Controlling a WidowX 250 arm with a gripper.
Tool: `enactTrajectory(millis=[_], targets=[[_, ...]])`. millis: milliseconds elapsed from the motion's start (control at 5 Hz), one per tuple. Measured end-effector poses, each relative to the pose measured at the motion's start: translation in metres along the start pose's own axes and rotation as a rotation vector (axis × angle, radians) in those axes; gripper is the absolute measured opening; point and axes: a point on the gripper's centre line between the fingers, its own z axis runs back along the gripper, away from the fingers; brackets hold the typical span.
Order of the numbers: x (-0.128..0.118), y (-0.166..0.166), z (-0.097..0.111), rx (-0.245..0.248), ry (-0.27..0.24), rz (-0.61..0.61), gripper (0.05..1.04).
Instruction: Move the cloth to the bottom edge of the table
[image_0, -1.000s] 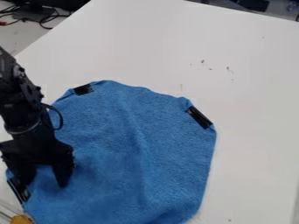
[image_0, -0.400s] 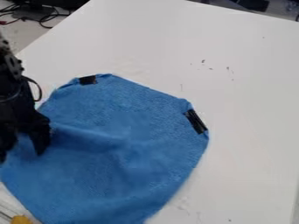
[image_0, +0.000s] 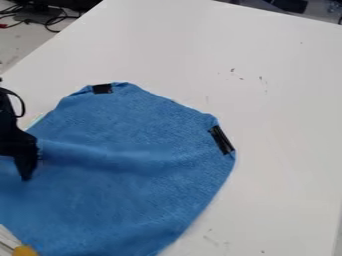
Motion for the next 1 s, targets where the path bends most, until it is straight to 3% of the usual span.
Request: enactTrajectory(millis=[400, 600, 800, 1000], targets=[[-0.006, -0.009, 0.011, 0.002, 0.045, -0.015, 1.0], [0.007, -0.029, 0.043, 0.06, 0.04, -0.078, 1.001], [0.012, -0.059, 0.067, 0.1, 0.019, -0.139, 1.001], [0.013, -0.081, 0.075, 0.105, -0.034, -0.151, 1.0]])
